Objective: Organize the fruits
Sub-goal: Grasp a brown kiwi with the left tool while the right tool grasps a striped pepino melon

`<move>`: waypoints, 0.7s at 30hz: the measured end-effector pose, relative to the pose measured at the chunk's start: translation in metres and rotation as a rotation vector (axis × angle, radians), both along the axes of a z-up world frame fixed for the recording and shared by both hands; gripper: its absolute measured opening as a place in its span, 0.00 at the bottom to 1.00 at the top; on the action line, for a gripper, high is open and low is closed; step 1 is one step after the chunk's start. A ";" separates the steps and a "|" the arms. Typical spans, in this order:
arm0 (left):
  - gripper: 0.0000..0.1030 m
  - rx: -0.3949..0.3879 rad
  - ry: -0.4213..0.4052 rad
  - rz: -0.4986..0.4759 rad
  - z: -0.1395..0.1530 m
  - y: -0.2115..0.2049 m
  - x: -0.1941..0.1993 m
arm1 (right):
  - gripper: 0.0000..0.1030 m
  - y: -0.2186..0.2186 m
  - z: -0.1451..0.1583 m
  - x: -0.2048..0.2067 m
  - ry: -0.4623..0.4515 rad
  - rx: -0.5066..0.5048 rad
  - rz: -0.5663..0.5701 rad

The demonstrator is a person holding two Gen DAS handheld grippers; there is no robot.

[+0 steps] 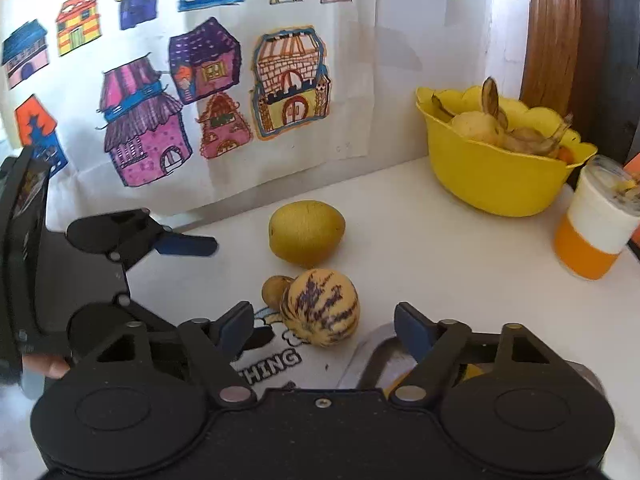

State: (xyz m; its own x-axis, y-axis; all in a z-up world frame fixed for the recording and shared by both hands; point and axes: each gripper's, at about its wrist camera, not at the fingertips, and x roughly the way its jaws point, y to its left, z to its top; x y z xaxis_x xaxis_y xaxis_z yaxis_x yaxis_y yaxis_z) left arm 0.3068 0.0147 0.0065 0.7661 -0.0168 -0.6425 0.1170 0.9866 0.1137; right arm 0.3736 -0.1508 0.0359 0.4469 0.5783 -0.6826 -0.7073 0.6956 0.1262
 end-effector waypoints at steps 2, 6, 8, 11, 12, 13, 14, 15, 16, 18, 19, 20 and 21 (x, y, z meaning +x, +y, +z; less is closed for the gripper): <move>0.85 0.008 -0.006 -0.012 -0.001 -0.002 0.003 | 0.72 0.002 -0.002 0.005 0.026 0.014 -0.006; 0.77 0.006 -0.021 -0.030 -0.003 -0.005 0.007 | 0.65 0.004 -0.007 0.018 0.068 0.037 -0.026; 0.72 0.002 -0.021 -0.034 -0.005 -0.006 0.010 | 0.64 0.006 -0.011 0.023 0.098 0.052 -0.029; 0.65 -0.015 -0.023 -0.036 -0.005 -0.006 0.013 | 0.65 0.007 -0.014 0.028 0.125 0.068 -0.035; 0.63 -0.016 -0.028 -0.036 -0.005 -0.006 0.013 | 0.65 0.008 -0.015 0.029 0.124 0.064 -0.040; 0.61 -0.017 -0.032 -0.034 -0.004 -0.006 0.013 | 0.64 0.009 -0.015 0.029 0.121 0.060 -0.041; 0.59 -0.019 -0.033 -0.030 -0.004 -0.006 0.014 | 0.64 0.009 -0.016 0.030 0.120 0.057 -0.043; 0.57 -0.022 -0.032 -0.027 -0.004 -0.006 0.015 | 0.64 0.010 -0.016 0.031 0.122 0.058 -0.045; 0.55 -0.029 -0.029 -0.028 -0.005 -0.005 0.016 | 0.62 0.010 -0.016 0.032 0.125 0.059 -0.049; 0.52 -0.048 -0.023 -0.032 -0.005 -0.004 0.019 | 0.56 0.008 -0.017 0.033 0.128 0.058 -0.052; 0.48 -0.057 -0.019 -0.037 -0.005 -0.003 0.020 | 0.55 0.008 -0.017 0.034 0.131 0.058 -0.054; 0.45 -0.061 -0.013 -0.042 -0.006 -0.003 0.021 | 0.55 0.007 -0.018 0.034 0.137 0.061 -0.055; 0.40 -0.063 -0.009 -0.047 -0.006 -0.003 0.021 | 0.55 0.006 -0.018 0.034 0.143 0.062 -0.057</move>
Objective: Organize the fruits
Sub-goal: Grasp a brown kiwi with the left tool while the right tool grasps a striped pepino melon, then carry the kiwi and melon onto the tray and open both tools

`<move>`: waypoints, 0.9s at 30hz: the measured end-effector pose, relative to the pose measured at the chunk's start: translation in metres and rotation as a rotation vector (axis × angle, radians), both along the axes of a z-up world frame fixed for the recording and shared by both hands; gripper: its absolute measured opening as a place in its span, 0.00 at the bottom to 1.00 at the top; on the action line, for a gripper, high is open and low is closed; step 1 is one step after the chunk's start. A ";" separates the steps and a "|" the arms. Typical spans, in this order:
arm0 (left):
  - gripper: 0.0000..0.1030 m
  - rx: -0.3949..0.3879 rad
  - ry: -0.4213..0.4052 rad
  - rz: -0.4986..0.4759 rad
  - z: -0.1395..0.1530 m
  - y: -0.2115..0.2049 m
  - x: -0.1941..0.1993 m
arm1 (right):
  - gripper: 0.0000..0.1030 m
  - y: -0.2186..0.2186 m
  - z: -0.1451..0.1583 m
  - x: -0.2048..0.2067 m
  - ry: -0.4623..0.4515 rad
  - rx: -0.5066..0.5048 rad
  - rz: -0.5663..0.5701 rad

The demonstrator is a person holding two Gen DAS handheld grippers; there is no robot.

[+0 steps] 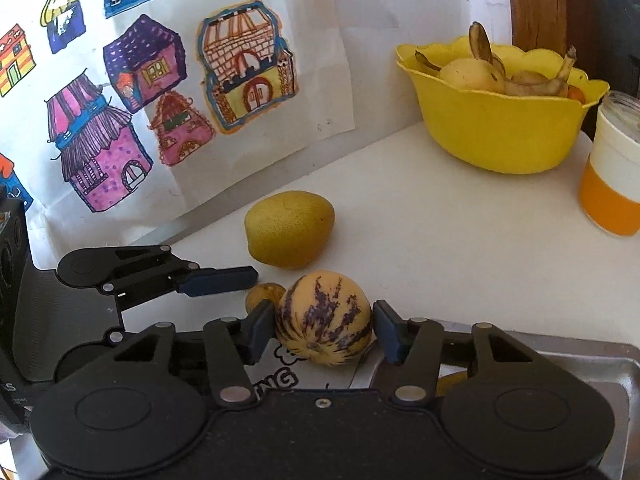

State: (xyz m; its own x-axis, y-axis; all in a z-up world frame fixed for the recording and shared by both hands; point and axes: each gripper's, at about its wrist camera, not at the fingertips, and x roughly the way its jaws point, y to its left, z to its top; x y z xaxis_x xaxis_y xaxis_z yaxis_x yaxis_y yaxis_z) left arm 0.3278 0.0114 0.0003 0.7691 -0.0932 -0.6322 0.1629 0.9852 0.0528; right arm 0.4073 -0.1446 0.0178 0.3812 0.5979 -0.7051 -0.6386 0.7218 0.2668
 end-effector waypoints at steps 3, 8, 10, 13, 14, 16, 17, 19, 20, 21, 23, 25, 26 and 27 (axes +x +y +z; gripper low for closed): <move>0.30 -0.006 -0.008 -0.008 0.000 0.000 -0.002 | 0.55 0.000 0.000 -0.002 0.008 -0.005 -0.008; 0.27 -0.033 -0.006 0.002 0.000 0.003 -0.005 | 0.54 0.001 0.002 -0.006 0.001 -0.013 -0.028; 0.27 -0.043 -0.001 0.010 0.001 0.005 -0.009 | 0.54 0.002 0.004 -0.011 -0.005 -0.014 -0.028; 0.27 -0.034 0.015 0.034 0.004 0.003 -0.017 | 0.54 0.000 0.010 -0.022 -0.008 0.009 -0.013; 0.27 -0.036 0.020 0.041 0.006 0.003 -0.020 | 0.54 0.000 0.013 -0.027 -0.016 0.013 -0.006; 0.27 -0.045 0.027 0.049 0.009 0.002 -0.026 | 0.54 0.000 0.019 -0.036 -0.036 0.013 0.004; 0.27 -0.044 0.030 0.053 0.010 0.001 -0.029 | 0.54 -0.001 0.022 -0.041 -0.042 0.014 0.006; 0.27 -0.048 0.032 0.060 0.012 -0.001 -0.037 | 0.54 -0.003 0.026 -0.049 -0.050 0.020 0.003; 0.27 -0.052 0.033 0.060 0.014 -0.001 -0.040 | 0.54 -0.005 0.028 -0.054 -0.055 0.024 0.000; 0.27 -0.057 0.034 0.061 0.015 -0.002 -0.045 | 0.54 -0.007 0.031 -0.059 -0.058 0.029 -0.002; 0.27 -0.063 0.033 0.058 0.018 -0.003 -0.054 | 0.54 -0.012 0.037 -0.070 -0.060 0.047 -0.009; 0.27 -0.069 0.029 0.055 0.022 -0.005 -0.065 | 0.54 -0.018 0.043 -0.081 -0.064 0.070 -0.018; 0.27 -0.073 0.028 0.054 0.024 -0.006 -0.070 | 0.54 -0.022 0.046 -0.088 -0.067 0.082 -0.022; 0.27 -0.078 0.028 0.053 0.026 -0.008 -0.075 | 0.54 -0.026 0.049 -0.095 -0.069 0.091 -0.026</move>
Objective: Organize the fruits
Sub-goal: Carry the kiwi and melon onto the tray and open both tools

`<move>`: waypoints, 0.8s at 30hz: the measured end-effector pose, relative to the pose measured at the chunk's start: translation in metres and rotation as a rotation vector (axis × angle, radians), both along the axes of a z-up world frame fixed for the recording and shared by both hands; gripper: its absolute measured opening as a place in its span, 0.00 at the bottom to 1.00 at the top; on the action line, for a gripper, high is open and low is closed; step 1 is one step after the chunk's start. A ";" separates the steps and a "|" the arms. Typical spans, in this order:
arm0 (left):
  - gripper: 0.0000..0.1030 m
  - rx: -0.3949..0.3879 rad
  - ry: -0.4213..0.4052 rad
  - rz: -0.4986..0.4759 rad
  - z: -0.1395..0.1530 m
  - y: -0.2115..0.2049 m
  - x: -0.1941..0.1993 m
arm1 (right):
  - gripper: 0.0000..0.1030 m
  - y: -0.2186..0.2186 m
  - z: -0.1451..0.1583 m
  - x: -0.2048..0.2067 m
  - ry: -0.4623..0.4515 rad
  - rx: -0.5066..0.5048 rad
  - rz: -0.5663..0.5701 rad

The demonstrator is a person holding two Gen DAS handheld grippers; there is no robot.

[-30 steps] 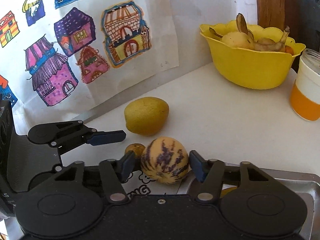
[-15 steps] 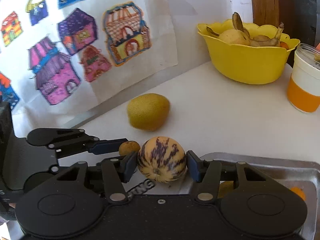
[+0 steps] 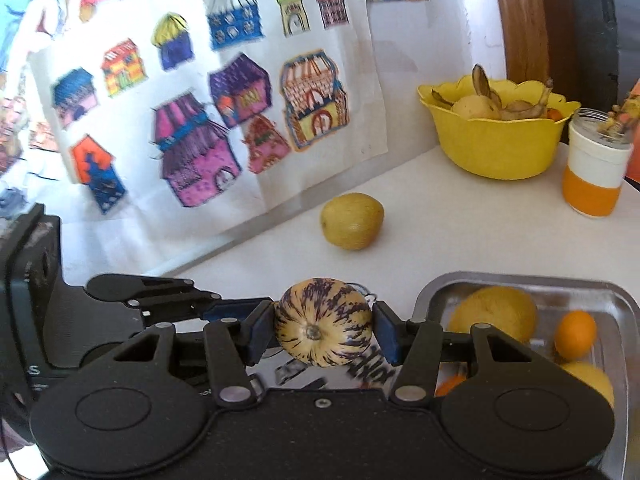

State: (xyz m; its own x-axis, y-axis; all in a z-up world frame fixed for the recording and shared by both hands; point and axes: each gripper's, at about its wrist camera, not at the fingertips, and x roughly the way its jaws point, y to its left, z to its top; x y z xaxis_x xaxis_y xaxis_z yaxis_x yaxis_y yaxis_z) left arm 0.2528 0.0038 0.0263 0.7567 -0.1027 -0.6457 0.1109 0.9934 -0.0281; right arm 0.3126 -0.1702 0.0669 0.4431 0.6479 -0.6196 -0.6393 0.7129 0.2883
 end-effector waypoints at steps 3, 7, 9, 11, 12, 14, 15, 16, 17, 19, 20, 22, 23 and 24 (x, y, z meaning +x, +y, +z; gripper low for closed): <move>0.27 -0.014 -0.004 -0.008 0.007 -0.005 -0.013 | 0.54 -0.013 0.011 -0.019 -0.014 0.022 -0.010; 0.27 -0.031 -0.026 -0.032 0.020 -0.017 -0.028 | 0.54 -0.032 0.024 -0.041 -0.042 0.033 -0.034; 0.27 -0.041 -0.037 -0.050 0.025 -0.026 -0.033 | 0.54 -0.045 0.029 -0.050 -0.052 0.042 -0.054; 0.27 -0.049 -0.047 -0.073 0.030 -0.037 -0.039 | 0.54 -0.059 0.033 -0.059 -0.062 0.052 -0.080; 0.27 -0.053 -0.051 -0.085 0.031 -0.042 -0.042 | 0.54 -0.065 0.034 -0.062 -0.064 0.057 -0.093; 0.27 -0.067 -0.054 -0.107 0.033 -0.054 -0.046 | 0.54 -0.079 0.035 -0.068 -0.067 0.064 -0.122; 0.27 -0.078 -0.053 -0.118 0.033 -0.059 -0.048 | 0.54 -0.086 0.036 -0.070 -0.070 0.064 -0.137; 0.27 -0.087 -0.053 -0.129 0.033 -0.064 -0.050 | 0.54 -0.092 0.035 -0.073 -0.075 0.062 -0.151; 0.27 -0.095 -0.053 -0.139 0.033 -0.070 -0.052 | 0.54 -0.098 0.034 -0.075 -0.080 0.060 -0.167; 0.27 -0.108 -0.052 -0.159 0.031 -0.081 -0.056 | 0.54 -0.110 0.030 -0.079 -0.082 0.061 -0.195; 0.27 -0.115 -0.050 -0.169 0.030 -0.087 -0.058 | 0.54 -0.116 0.027 -0.080 -0.078 0.065 -0.207; 0.27 -0.125 -0.041 -0.187 0.027 -0.097 -0.060 | 0.54 -0.126 0.021 -0.082 -0.068 0.070 -0.228; 0.27 -0.126 -0.035 -0.196 0.025 -0.102 -0.060 | 0.54 -0.131 0.018 -0.083 -0.066 0.070 -0.237; 0.27 -0.127 -0.030 -0.202 0.024 -0.108 -0.061 | 0.54 -0.135 0.016 -0.083 -0.068 0.068 -0.245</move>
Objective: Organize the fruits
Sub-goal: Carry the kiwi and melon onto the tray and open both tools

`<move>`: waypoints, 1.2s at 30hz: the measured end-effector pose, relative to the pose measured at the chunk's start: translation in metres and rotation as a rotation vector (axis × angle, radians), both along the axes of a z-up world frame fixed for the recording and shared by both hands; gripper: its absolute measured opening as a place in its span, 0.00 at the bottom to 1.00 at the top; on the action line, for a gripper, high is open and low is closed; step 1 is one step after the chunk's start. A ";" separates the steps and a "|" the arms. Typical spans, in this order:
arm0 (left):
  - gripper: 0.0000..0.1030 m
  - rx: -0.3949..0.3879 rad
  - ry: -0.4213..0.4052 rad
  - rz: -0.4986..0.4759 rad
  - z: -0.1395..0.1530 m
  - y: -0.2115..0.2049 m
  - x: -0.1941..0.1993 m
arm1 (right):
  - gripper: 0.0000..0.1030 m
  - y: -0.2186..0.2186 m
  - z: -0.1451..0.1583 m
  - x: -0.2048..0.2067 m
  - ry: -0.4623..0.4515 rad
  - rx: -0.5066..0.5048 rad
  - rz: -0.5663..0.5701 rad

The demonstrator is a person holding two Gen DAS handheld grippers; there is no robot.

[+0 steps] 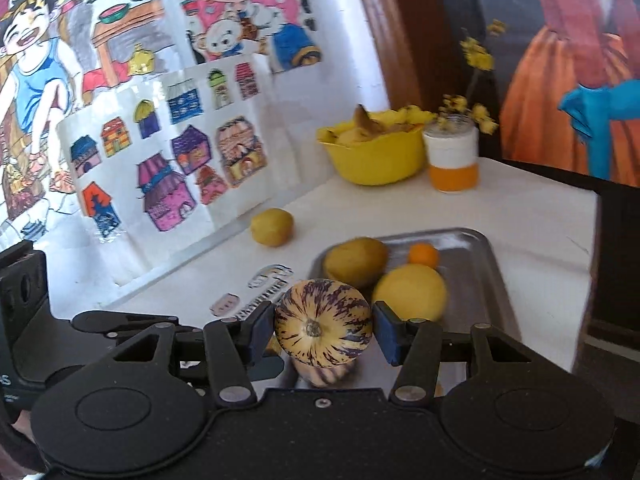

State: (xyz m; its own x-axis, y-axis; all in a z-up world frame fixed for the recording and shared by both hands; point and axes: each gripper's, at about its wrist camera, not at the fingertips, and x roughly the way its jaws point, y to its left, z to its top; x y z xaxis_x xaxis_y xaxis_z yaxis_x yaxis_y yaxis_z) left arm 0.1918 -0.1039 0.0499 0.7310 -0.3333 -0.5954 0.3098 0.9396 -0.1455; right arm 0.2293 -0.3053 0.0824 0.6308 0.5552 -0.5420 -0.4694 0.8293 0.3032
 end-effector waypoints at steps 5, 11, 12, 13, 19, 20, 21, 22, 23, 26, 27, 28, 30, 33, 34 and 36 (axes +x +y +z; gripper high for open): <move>0.27 0.000 0.031 -0.029 -0.011 -0.021 0.000 | 0.54 -0.020 -0.012 0.002 -0.027 -0.018 -0.062; 0.27 0.009 0.073 -0.025 -0.025 -0.030 0.006 | 0.54 -0.040 -0.033 0.017 0.008 0.001 -0.120; 0.28 0.011 0.078 -0.025 -0.026 -0.031 0.007 | 0.54 -0.041 -0.036 0.019 0.013 0.000 -0.122; 0.28 0.015 0.083 -0.025 -0.028 -0.032 0.008 | 0.54 -0.042 -0.039 0.021 0.018 0.000 -0.123; 0.28 0.032 0.098 -0.026 -0.032 -0.036 0.012 | 0.54 -0.037 -0.052 0.032 0.027 -0.019 -0.131; 0.28 0.036 0.101 -0.026 -0.032 -0.036 0.012 | 0.54 -0.037 -0.054 0.034 0.029 -0.018 -0.131; 0.28 0.039 0.103 -0.026 -0.033 -0.036 0.012 | 0.54 -0.036 -0.055 0.036 0.030 -0.018 -0.130; 0.28 0.042 0.105 -0.026 -0.033 -0.036 0.013 | 0.54 -0.036 -0.057 0.037 0.033 -0.018 -0.130; 0.28 0.043 0.107 -0.026 -0.034 -0.036 0.013 | 0.54 -0.035 -0.058 0.039 0.035 -0.020 -0.129; 0.28 0.046 0.111 -0.029 -0.034 -0.035 0.014 | 0.54 -0.034 -0.060 0.041 0.034 -0.022 -0.125; 0.28 0.048 0.112 -0.031 -0.034 -0.035 0.014 | 0.54 -0.033 -0.059 0.041 0.034 -0.022 -0.125; 0.28 0.049 0.112 -0.032 -0.034 -0.035 0.014 | 0.54 -0.033 -0.060 0.041 0.035 -0.021 -0.127; 0.28 0.052 0.112 -0.033 -0.035 -0.035 0.014 | 0.54 -0.033 -0.060 0.041 0.034 -0.021 -0.128; 0.28 0.053 0.115 -0.033 -0.035 -0.035 0.015 | 0.54 -0.033 -0.060 0.042 0.035 -0.022 -0.127; 0.28 0.054 0.116 -0.033 -0.036 -0.035 0.015 | 0.54 -0.032 -0.060 0.042 0.036 -0.024 -0.127; 0.28 0.056 0.120 -0.029 -0.036 -0.035 0.016 | 0.54 -0.032 -0.060 0.042 0.037 -0.026 -0.126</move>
State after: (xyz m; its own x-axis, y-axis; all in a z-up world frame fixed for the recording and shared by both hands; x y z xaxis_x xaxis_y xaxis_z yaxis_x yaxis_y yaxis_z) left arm 0.2073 -0.1387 0.0136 0.6440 -0.3174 -0.6961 0.3209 0.9380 -0.1307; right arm 0.2712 -0.3377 0.0219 0.6742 0.4581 -0.5793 -0.3502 0.8889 0.2954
